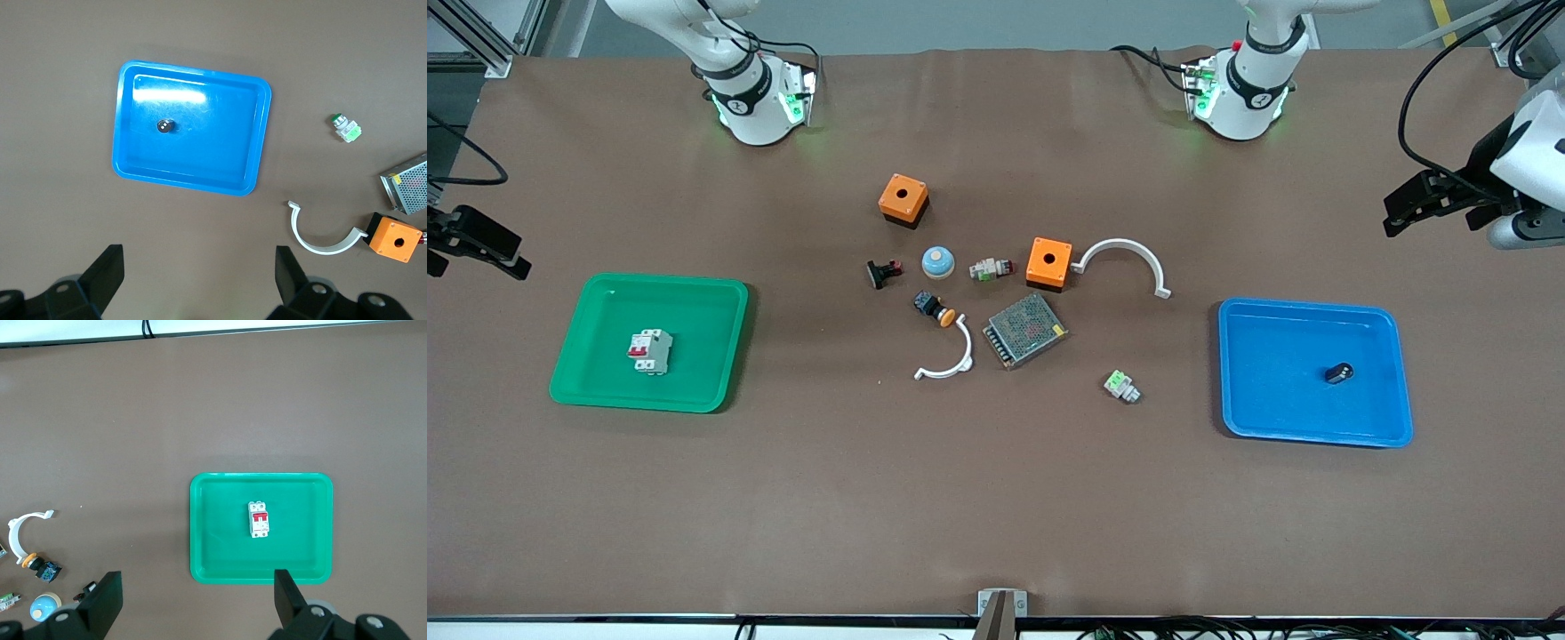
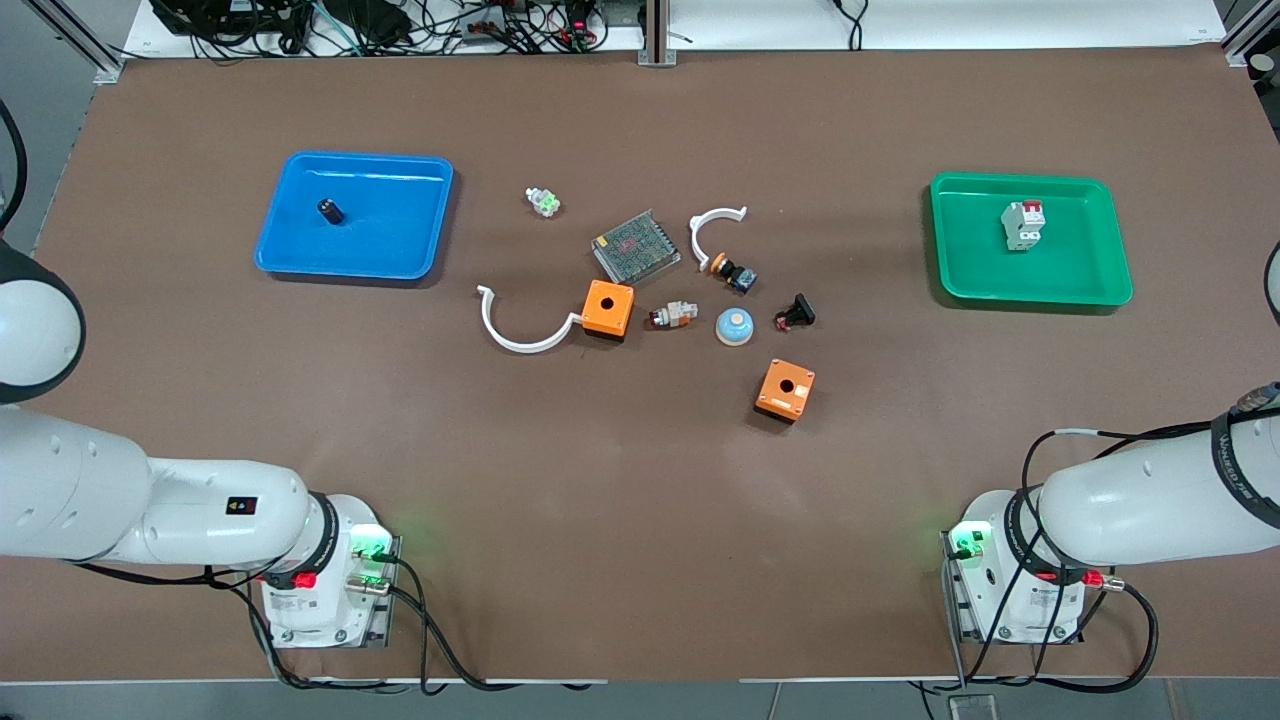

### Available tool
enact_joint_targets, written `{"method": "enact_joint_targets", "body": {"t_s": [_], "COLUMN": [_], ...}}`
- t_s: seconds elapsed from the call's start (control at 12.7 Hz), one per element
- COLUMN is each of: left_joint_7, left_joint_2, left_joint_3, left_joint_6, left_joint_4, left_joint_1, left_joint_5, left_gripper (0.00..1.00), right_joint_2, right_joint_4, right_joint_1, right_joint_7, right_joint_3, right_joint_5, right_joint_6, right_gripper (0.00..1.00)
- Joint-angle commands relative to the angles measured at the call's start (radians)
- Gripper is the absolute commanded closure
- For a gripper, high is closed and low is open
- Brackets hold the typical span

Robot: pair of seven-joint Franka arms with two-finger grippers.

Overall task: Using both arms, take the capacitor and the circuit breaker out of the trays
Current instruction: 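Move the left gripper down to the black capacitor in the blue tray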

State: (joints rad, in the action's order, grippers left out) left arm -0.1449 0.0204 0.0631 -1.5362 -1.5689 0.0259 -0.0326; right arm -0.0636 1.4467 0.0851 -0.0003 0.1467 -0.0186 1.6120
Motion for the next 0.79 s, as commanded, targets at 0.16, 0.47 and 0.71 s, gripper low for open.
{"method": "enact_joint_targets", "body": {"t_s": [0.16, 0.47, 0.71], "left_joint_7": [0.016, 0.022, 0.021], "left_joint_2": [-0.040, -0.178, -0.235], "left_joint_3": [-0.009, -0.011, -0.011], "left_joint_6": [0.021, -0.027, -0.216], "left_joint_4": [0.035, 0.084, -0.035], "left_joint_1": [-0.007, -0.023, -0.067], "left_joint_5": [0.011, -0.061, -0.092], "left_gripper": [0.00, 0.00, 0.00], "right_joint_2": [0.010, 0.010, 0.010], "right_joint_4": [0.009, 0.009, 0.009], "right_joint_1": [-0.001, -0.001, -0.001], "right_joint_7": [0.016, 0.016, 0.016], "right_joint_3": [-0.004, -0.004, -0.004], "right_joint_5": [-0.003, -0.003, -0.003], "right_joint_6": [0.005, 0.006, 0.008], "right_gripper": [0.00, 0.00, 0.00]}}
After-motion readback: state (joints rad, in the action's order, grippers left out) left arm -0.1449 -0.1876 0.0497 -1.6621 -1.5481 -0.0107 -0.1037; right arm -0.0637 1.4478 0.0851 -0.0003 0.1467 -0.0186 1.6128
